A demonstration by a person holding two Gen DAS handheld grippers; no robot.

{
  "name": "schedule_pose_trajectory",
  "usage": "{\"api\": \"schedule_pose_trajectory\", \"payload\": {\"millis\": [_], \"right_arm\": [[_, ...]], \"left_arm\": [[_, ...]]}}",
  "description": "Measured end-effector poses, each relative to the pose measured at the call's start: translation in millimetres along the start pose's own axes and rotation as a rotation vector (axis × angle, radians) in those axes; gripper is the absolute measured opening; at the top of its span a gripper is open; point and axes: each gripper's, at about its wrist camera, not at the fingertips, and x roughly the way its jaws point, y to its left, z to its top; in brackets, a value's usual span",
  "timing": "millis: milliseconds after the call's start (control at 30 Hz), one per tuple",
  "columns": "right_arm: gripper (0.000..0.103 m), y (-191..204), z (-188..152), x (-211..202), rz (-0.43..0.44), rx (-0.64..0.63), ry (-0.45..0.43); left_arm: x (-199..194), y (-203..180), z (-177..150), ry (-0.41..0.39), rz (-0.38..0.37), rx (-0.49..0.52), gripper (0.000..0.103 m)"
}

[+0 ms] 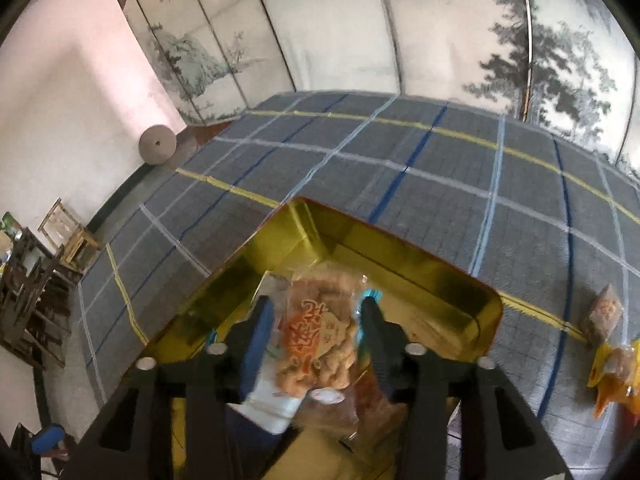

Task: Organize snacks
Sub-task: 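Carry the peanut snack bag over the gold tin and open the right gripper, then grasp the yellow-wrapped candy from the tablecloth with the right gripper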

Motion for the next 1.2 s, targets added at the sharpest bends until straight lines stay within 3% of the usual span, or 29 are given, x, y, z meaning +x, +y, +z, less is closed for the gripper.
{"api": "schedule_pose_trajectory", "payload": {"millis": [100, 233, 367, 567, 767, 833, 1000, 1200], "right_arm": [[0.053, -11.2, -14.2, -22.7, 0.042, 0.038, -0.047], [0.055, -38.0, -62.6, -66.4, 0.054, 0.068, -0.093], [0.055, -78.2, -119.3, -111.7, -0.058, 0.068, -0.111], [0.055, -148.0, -160.7, -168.8, -0.196, 0.128, -0.145], [0.060, -177.6, -127.2, -192.0, -0.136, 0.120, -0.222], [0.064, -182.1, -106.9, -179.3, -0.104, 0.092, -0.199], [0.064, -197.0, -65.9, -133.2, -0.150, 0.031, -0.151], [0.064, -208.7, -33.1, -72.2, -0.194, -0.033, -0.029]], "left_arm": [[-4.7, -5.6, 0.1, -0.010, -0.002, 0.018, 0.102], [-12.9, -22.1, 1.8, -0.024, -0.039, 0.057, 0.102], [-19.1, -50.5, 4.7, -0.023, -0.069, 0.148, 0.102], [-22.0, -89.2, 7.0, 0.007, -0.127, 0.220, 0.102], [-18.3, -111.4, 12.0, 0.036, -0.144, 0.240, 0.102], [-17.0, -115.4, 13.9, 0.035, -0.134, 0.253, 0.102], [-10.2, -121.6, 16.7, 0.047, -0.113, 0.275, 0.102], [3.0, -130.4, 20.7, 0.077, -0.106, 0.283, 0.102]]}}
